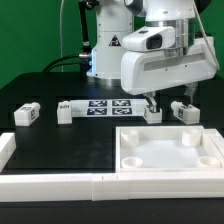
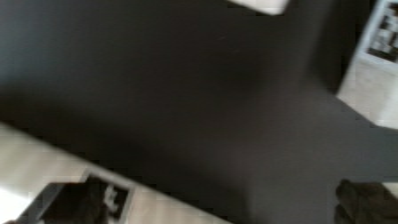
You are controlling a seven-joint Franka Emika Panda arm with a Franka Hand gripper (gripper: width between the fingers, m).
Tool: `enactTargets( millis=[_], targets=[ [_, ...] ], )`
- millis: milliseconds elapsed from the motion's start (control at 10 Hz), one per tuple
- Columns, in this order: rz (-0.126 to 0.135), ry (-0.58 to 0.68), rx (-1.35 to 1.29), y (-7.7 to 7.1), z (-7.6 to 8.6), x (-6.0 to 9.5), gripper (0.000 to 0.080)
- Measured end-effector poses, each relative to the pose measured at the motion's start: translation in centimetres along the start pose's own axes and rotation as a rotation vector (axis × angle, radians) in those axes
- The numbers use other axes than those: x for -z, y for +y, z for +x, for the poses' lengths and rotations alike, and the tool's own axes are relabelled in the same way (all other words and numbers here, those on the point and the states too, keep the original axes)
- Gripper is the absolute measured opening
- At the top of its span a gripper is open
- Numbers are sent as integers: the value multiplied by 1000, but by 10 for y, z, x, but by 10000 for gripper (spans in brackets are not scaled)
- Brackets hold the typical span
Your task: Assemble one leg
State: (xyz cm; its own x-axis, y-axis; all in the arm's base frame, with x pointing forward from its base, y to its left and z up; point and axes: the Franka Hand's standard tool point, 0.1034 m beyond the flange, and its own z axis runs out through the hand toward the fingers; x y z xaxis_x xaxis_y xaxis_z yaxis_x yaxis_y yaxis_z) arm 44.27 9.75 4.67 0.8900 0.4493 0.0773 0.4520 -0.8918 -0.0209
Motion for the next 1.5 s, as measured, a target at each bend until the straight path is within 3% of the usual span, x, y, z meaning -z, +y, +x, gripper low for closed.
enactTargets(
  millis=[200,400,800,900,1000,1200,1500],
  targets=[
    [13,-3,-193,-22,-8,-5,649],
    [24,-20,-156,-53,-16,-10,649],
    [30,-74,-139,-58,-18,-11,649],
    [46,-216,-136,-61,-26,-10,649],
    [62,-321,-133,-61,-20,-8,649],
    [87,-514,-125,-66,-26,-10,649],
    [122,-738,-112,-70,-28,-19,649]
  ],
)
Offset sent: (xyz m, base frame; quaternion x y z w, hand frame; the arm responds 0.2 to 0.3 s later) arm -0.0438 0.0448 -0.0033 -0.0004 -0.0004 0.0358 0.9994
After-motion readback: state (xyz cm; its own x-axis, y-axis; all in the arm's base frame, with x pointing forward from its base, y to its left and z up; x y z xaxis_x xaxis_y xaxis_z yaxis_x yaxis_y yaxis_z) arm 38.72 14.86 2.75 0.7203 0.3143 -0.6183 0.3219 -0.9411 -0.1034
